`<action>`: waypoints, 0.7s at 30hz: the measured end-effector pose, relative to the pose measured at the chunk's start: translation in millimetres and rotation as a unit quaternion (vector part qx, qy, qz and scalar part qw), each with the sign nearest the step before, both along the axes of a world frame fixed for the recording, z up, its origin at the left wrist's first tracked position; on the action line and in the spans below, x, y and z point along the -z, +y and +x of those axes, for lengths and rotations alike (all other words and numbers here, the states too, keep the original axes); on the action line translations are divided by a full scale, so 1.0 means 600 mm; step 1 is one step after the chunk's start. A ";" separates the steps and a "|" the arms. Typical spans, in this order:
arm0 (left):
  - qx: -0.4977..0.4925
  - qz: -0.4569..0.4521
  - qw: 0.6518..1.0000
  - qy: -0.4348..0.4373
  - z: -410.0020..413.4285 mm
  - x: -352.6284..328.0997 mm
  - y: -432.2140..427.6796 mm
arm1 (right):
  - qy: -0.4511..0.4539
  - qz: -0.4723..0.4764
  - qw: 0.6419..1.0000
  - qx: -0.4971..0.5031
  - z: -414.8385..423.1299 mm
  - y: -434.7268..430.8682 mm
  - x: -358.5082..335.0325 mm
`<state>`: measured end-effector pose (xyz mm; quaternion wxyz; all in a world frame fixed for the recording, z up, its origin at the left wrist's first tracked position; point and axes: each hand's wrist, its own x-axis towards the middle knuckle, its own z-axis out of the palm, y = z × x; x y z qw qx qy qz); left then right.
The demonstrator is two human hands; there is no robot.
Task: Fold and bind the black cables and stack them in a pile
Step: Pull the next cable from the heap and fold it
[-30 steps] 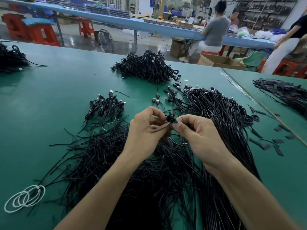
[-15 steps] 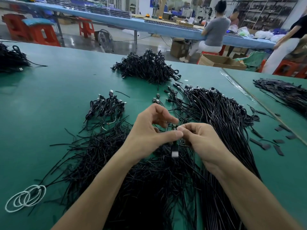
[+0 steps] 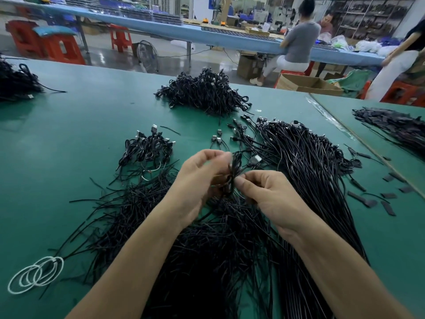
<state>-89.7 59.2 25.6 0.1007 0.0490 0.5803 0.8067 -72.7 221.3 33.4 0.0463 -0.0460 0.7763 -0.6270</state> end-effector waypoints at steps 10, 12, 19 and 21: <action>-0.155 -0.058 0.986 -0.008 -0.064 0.026 -0.059 | -0.023 0.044 0.995 0.085 -0.035 0.021 0.026; -0.279 -0.117 0.953 0.003 -0.107 0.042 -0.083 | 0.003 0.127 0.986 0.104 -0.046 0.031 0.035; -0.326 -0.427 0.843 0.025 -0.196 0.081 -0.151 | 0.059 0.377 0.923 0.037 -0.108 -0.002 0.046; -0.288 -0.478 0.828 0.045 -0.193 0.083 -0.153 | 0.062 0.436 0.898 0.000 -0.137 -0.024 0.050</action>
